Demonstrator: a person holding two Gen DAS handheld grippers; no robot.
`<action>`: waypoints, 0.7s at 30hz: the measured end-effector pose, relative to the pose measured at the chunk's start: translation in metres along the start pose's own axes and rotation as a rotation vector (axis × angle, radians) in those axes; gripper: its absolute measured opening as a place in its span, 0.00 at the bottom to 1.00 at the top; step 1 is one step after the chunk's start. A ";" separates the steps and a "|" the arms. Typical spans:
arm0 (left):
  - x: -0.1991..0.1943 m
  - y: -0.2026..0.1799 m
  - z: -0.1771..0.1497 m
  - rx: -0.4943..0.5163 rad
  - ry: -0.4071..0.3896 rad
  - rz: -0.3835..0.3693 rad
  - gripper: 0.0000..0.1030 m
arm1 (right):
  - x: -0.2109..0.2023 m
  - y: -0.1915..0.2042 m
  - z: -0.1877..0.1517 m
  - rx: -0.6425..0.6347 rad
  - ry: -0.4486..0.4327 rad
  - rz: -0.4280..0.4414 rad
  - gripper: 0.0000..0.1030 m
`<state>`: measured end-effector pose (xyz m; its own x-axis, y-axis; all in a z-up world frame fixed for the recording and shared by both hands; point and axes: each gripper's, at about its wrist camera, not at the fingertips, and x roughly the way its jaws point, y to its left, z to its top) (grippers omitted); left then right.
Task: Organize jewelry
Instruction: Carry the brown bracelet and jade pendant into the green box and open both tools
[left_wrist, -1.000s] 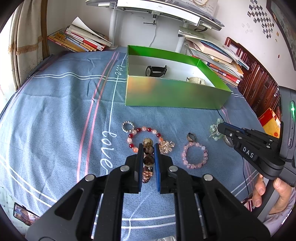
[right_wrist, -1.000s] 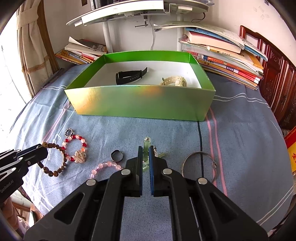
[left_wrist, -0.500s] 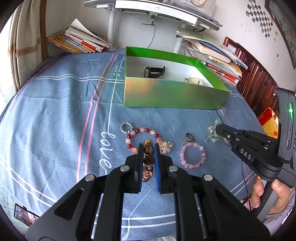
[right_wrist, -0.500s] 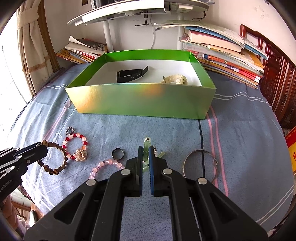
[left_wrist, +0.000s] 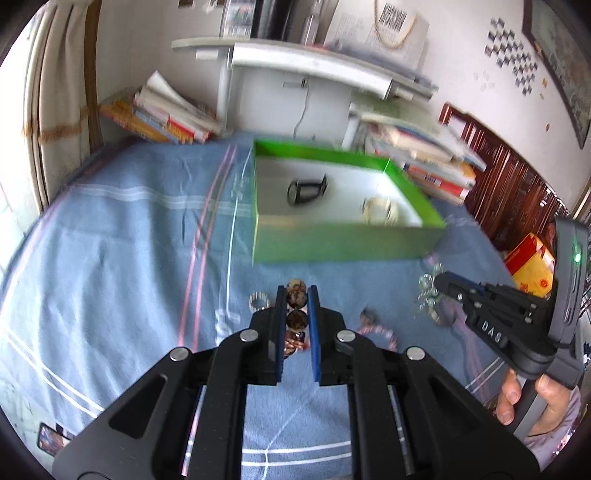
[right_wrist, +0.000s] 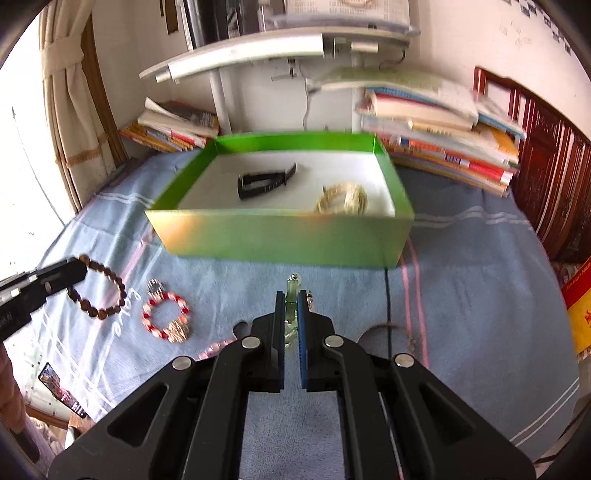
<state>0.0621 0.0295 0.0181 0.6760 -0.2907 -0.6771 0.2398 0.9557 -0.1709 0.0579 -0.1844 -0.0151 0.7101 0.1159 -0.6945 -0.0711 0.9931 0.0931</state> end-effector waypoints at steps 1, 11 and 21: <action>-0.005 -0.002 0.005 0.007 -0.016 -0.002 0.11 | -0.005 0.000 0.004 -0.001 -0.013 0.003 0.06; 0.018 -0.018 0.091 0.084 -0.065 -0.019 0.11 | -0.020 -0.008 0.079 -0.024 -0.129 -0.011 0.06; 0.129 -0.019 0.111 0.066 0.071 -0.009 0.12 | 0.073 -0.018 0.108 0.033 0.001 -0.001 0.09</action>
<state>0.2225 -0.0311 0.0132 0.6231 -0.2932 -0.7251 0.2928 0.9471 -0.1314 0.1869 -0.1956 0.0100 0.7093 0.1154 -0.6954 -0.0472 0.9921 0.1165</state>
